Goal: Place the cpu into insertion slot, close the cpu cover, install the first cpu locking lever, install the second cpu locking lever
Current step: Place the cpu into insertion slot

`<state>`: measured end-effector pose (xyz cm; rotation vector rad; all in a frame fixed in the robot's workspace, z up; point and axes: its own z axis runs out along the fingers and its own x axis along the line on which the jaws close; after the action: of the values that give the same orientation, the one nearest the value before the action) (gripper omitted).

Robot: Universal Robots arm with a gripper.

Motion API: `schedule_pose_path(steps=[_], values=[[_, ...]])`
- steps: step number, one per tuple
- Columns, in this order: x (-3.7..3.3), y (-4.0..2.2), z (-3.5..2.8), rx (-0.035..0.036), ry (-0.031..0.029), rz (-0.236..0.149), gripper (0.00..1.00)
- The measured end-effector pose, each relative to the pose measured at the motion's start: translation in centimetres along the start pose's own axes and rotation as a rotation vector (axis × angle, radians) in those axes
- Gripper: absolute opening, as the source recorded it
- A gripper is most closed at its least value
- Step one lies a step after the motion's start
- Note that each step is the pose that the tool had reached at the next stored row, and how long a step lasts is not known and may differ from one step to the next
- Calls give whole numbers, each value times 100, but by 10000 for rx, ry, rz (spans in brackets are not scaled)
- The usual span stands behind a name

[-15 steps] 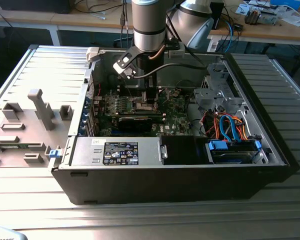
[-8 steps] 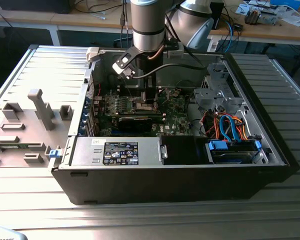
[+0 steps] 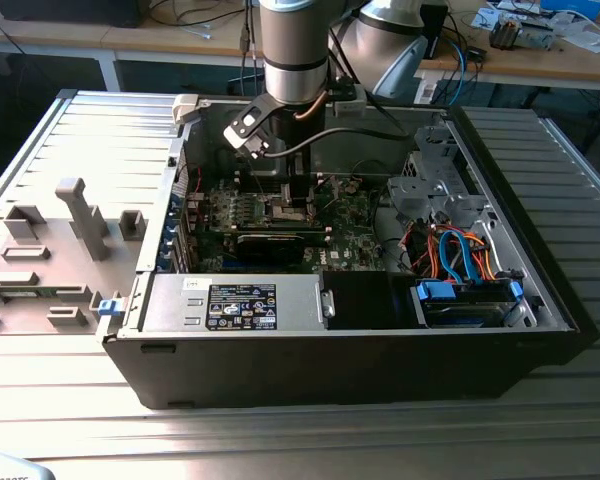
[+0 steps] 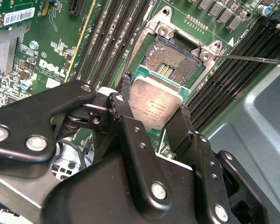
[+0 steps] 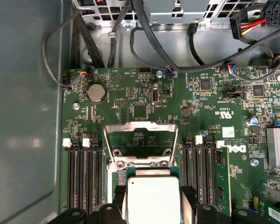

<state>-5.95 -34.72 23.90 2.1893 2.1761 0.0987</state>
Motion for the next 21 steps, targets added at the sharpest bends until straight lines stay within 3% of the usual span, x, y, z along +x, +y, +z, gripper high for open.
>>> schedule_pose_path(steps=[21], values=[[-1,-34,34,1,-1,0,55]])
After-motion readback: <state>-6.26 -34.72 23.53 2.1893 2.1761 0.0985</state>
